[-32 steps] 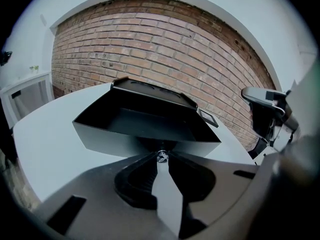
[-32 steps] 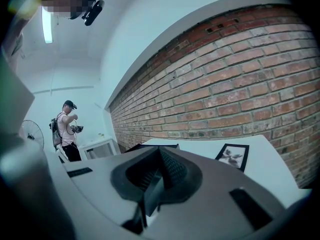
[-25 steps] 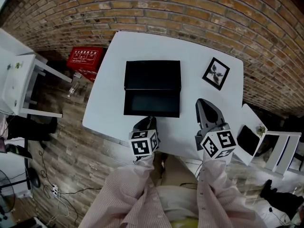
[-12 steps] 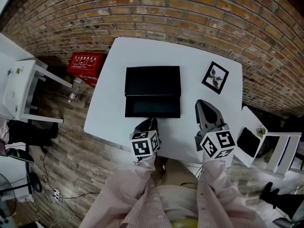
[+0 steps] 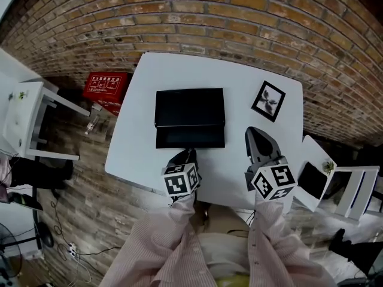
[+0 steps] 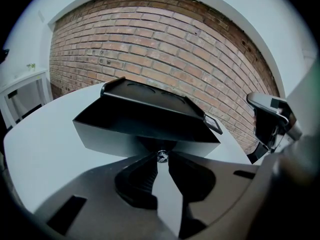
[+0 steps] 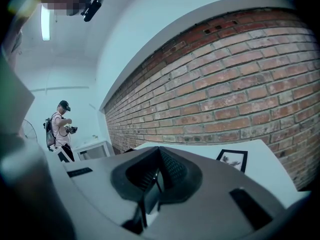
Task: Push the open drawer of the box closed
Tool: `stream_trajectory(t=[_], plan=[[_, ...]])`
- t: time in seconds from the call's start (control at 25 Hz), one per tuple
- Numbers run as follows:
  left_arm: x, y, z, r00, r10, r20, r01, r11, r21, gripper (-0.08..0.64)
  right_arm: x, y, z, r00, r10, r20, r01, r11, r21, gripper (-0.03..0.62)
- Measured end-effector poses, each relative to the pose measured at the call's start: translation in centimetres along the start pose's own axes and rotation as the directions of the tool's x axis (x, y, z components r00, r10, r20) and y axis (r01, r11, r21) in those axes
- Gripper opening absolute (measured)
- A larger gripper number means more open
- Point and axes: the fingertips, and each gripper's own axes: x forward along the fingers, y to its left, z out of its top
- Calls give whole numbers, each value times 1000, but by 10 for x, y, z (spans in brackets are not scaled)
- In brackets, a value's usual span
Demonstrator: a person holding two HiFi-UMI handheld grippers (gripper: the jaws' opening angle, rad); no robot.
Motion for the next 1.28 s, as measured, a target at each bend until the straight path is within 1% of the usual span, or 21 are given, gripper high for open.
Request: stream_trajectory(t=[1.28], plan=[[33, 6, 41, 1000, -10, 10, 10, 1000, -10, 63, 21, -26, 6, 999, -47, 7, 47, 999, 14, 3]])
